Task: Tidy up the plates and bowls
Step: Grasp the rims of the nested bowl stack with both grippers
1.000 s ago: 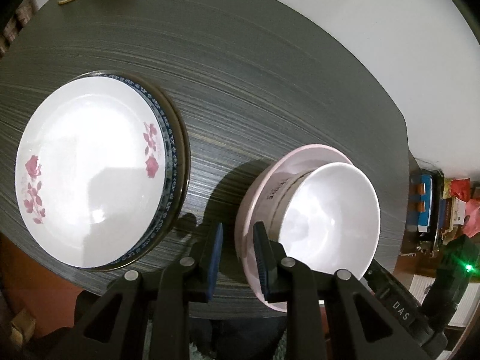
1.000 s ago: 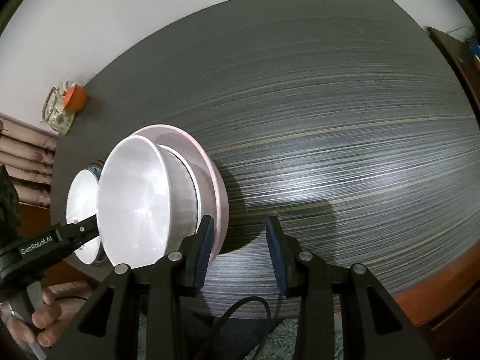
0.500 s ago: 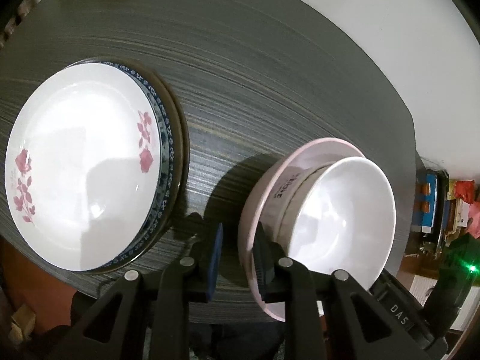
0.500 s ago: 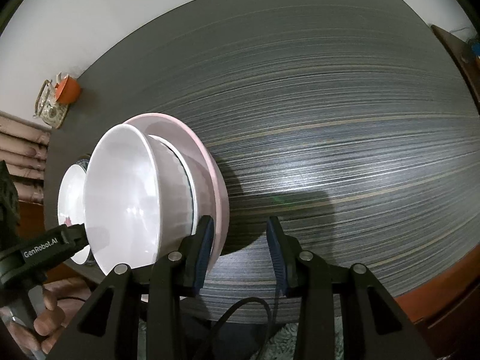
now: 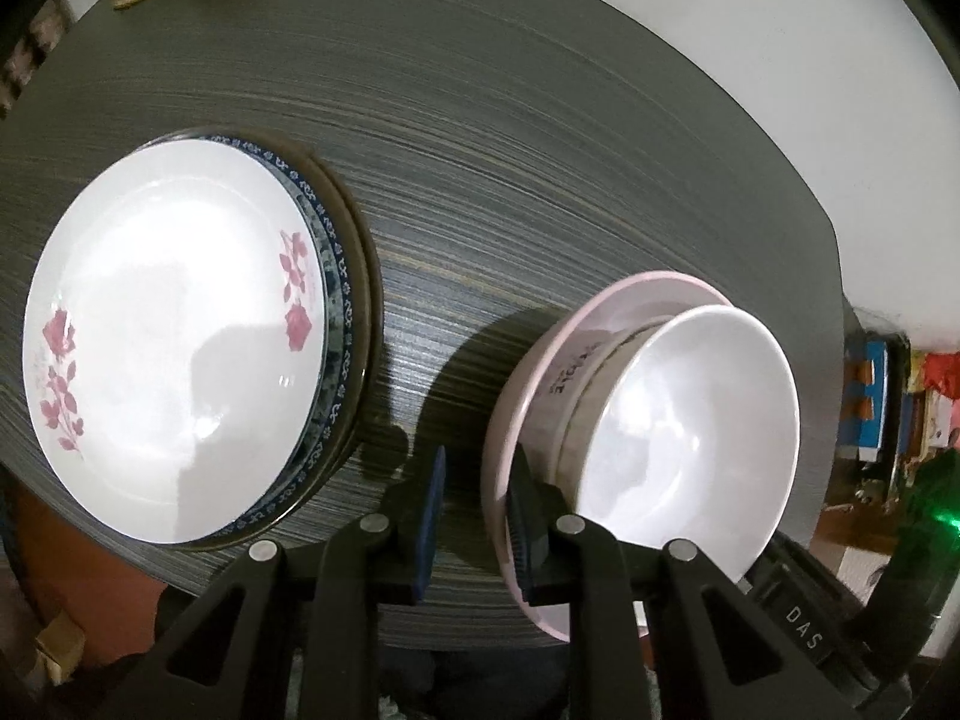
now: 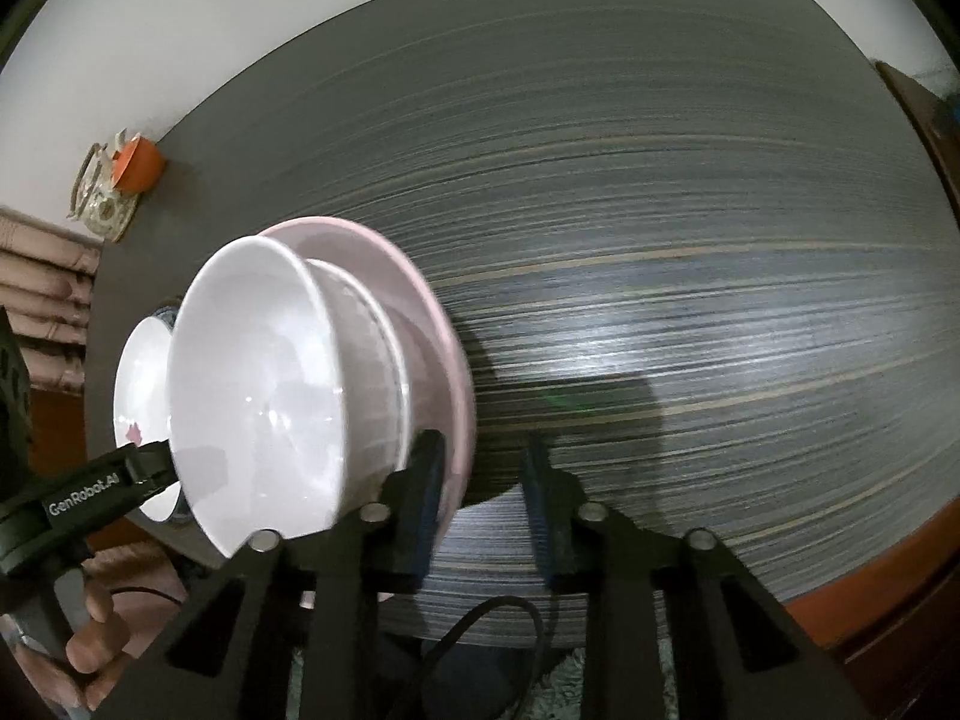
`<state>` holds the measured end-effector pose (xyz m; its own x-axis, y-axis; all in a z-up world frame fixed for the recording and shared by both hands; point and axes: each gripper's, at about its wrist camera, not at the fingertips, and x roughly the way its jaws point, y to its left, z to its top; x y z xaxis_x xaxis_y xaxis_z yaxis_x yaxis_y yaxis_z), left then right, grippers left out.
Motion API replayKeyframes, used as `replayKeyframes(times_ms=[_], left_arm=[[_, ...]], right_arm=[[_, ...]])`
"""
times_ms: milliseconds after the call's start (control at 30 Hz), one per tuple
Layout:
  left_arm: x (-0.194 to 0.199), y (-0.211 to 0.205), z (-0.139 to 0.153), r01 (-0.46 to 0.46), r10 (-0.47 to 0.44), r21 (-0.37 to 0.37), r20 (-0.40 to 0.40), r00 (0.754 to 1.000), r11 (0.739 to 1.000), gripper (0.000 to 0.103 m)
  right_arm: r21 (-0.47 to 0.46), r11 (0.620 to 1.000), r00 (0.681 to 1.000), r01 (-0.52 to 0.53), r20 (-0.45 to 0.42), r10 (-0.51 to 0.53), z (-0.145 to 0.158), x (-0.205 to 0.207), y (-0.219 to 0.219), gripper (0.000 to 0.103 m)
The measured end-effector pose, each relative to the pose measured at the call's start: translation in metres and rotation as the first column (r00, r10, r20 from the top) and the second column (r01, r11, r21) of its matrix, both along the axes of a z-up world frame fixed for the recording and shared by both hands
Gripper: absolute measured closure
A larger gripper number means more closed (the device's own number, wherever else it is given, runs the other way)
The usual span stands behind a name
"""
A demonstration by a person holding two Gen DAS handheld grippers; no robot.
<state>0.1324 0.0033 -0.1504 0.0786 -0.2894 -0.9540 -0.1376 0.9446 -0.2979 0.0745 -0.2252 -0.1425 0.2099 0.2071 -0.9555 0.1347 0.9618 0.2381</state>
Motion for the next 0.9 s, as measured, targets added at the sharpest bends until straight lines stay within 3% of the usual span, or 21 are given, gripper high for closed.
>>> replayKeyframes(times_ms=[67, 267, 900], left_arm=[[0.0, 0.0, 0.0, 0.002, -0.002, 0.002, 0.004, 1.0, 1.0, 0.085], [0.001, -0.005, 0.0, 0.014, -0.014, -0.01, 0.018, 1.0, 1.0, 0.097], [-0.006, -0.014, 0.003, 0.019, -0.021, 0.032, 0.076, 0.997, 0.999, 0.098]], right_arm=[[-0.001, 1.0, 1.0, -0.01, 0.003, 0.01, 0.001, 0.0, 0.004, 0.09], [-0.021, 1.0, 1.0, -0.019, 0.014, 0.02, 0.001, 0.0, 0.009, 0.09], [-0.028, 1.0, 1.0, -0.01, 0.013, 0.01, -0.002, -0.002, 0.015, 0.09]])
